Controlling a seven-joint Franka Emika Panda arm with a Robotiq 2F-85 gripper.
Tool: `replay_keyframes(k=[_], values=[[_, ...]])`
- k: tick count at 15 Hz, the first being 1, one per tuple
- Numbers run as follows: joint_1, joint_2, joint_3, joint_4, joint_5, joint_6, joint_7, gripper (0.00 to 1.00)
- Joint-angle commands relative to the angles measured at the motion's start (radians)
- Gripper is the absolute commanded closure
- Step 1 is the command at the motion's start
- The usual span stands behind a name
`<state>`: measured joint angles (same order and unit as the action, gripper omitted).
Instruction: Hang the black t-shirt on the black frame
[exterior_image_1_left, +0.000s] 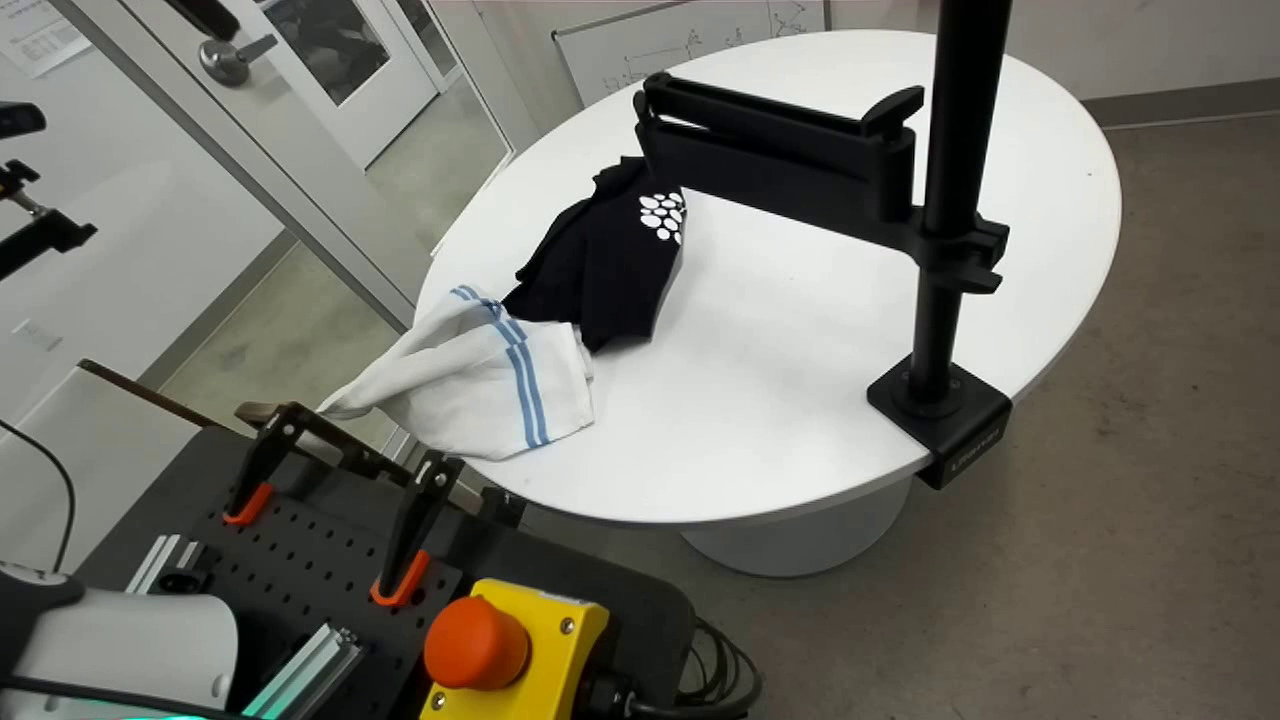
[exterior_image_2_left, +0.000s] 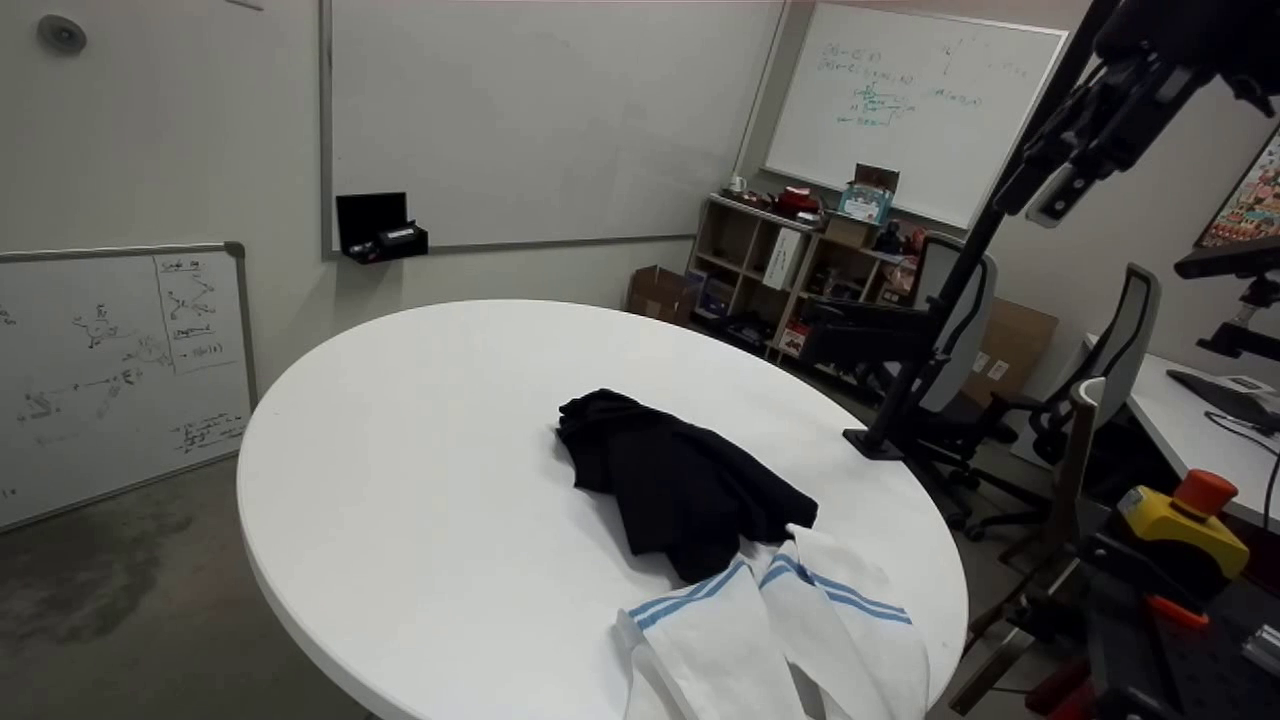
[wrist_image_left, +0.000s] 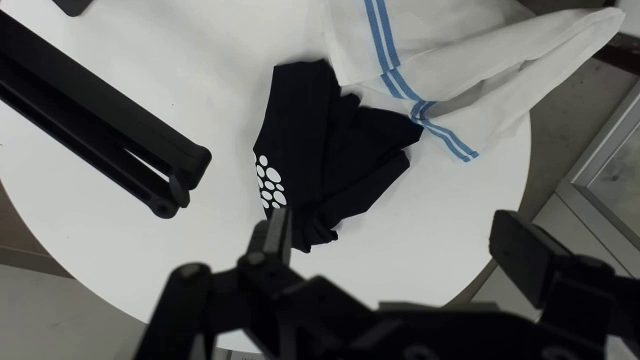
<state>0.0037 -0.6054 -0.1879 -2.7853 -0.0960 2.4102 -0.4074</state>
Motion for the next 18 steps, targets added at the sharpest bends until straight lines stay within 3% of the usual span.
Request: replay_keyframes(k=[1,11,18], values=[[-0.005,0.173,0.020,0.023,-0.014,0.142,0.025,0.00],[-0.039,0.572,0.076,0.135,-0.059,0.428,0.084,0.00],[-0.041,0.803,0.068,0.284,-0.195,0.484,0.221,0.00]])
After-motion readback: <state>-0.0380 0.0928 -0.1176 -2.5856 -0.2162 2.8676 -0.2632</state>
